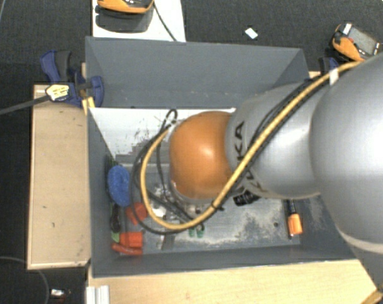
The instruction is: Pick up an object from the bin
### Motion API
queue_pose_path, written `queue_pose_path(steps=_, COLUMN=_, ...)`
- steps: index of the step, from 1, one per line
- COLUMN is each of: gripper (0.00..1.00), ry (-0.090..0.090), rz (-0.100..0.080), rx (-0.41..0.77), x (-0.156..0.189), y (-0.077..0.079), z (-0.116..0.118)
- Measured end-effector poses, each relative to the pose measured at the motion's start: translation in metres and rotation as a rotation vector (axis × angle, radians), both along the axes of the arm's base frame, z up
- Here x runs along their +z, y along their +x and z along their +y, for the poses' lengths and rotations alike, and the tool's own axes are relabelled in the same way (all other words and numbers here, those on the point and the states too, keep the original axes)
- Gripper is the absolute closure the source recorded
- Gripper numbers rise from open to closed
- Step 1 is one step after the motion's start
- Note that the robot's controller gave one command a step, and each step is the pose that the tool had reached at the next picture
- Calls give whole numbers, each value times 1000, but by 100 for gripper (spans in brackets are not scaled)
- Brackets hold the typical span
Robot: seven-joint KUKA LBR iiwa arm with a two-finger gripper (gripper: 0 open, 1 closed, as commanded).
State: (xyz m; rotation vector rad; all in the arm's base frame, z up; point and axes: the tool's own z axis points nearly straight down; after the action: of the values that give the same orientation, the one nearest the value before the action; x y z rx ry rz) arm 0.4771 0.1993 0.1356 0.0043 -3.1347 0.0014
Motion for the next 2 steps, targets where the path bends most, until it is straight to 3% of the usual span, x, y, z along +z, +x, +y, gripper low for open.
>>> queue_pose_path(steps=1, gripper=0, ry=2, rz=-8, rx=-6, x=4, y=2, z=-1)
queue_pose_path(steps=2, gripper=0, ry=6, rz=-14, rx=-310, x=-50, y=58, z=26)
